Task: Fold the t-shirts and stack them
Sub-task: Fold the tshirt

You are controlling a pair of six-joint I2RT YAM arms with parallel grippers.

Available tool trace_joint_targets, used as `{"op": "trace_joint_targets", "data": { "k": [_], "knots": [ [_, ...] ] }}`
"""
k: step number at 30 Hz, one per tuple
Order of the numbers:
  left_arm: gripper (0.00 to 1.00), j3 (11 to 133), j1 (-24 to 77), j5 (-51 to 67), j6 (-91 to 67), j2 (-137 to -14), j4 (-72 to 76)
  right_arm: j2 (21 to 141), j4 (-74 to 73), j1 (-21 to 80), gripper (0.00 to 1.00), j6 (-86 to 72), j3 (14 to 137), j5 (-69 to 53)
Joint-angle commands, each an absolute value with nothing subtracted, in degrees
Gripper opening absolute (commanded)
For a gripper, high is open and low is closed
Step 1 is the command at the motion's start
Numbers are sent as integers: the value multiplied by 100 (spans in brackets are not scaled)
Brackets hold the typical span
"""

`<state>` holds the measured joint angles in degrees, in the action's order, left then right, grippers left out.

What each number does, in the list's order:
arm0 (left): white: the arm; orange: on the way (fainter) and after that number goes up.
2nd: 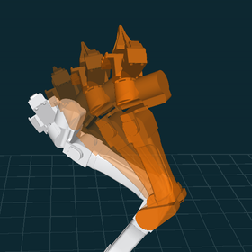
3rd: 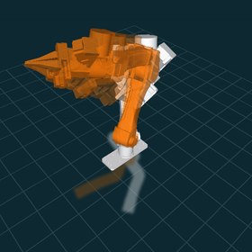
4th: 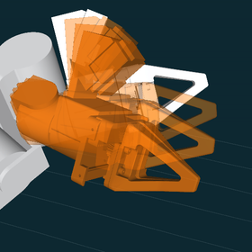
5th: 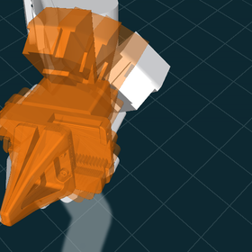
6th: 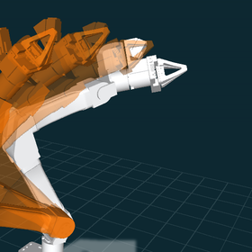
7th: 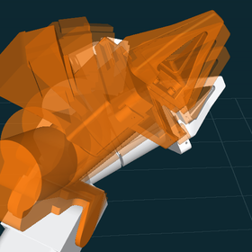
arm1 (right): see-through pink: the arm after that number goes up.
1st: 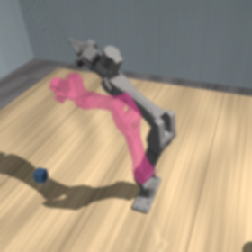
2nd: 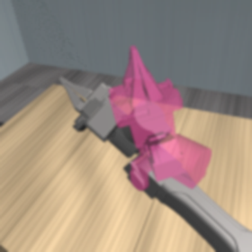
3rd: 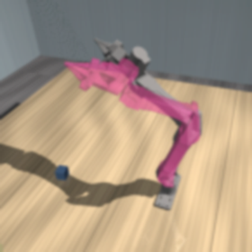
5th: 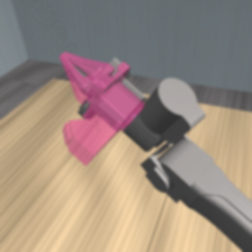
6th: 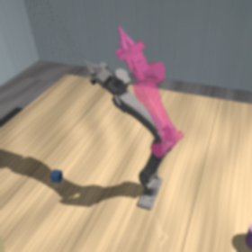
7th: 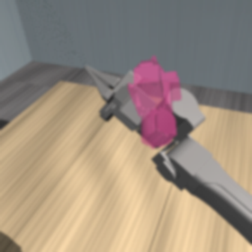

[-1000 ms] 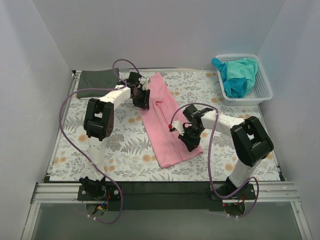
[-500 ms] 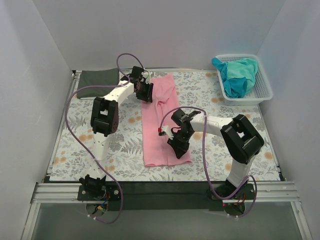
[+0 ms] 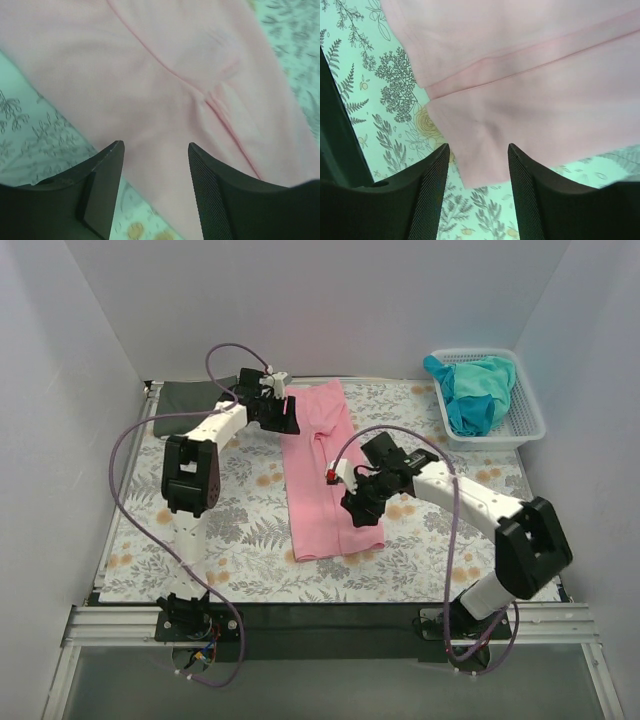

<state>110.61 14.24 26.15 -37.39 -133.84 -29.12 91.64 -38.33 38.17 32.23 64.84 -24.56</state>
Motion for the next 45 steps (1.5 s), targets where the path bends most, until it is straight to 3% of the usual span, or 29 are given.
{"op": "trace_joint_targets", "data": {
  "k": [1,11,18,25,30,38,41,45],
  "knots": [
    [51,10234,1450,3760,-3490,-11578,-2365,8247,-3596,3841,46,3901,6119,-2286],
    [47,6017,1573,3806,-2857,-8308,-2048,8296,-3165,3771,25,4202,5133,-1758],
    [48,4686,1643,3701,-2367,-6857,-2205,8955,-2839,3884,21,3929,5010,-1880],
    [48,4140,1661,3665,-1101,-6013,-3076,9053,-2497,4701,22,3226,4693,-2048],
    [47,3850,1740,3875,-134,-5582,-3672,8581,-2715,4764,27,3058,4781,-1856],
    [40,3077,2469,3560,668,-5125,-3411,7639,-3138,4992,48,3928,4413,-1653],
    [43,2901,2820,3358,589,-4975,-2911,7182,-2735,5054,54,4323,4211,-1521],
    [46,2585,3391,3094,580,-5018,-2497,6847,-2128,5211,55,4745,3764,-1354]
  ]
}}
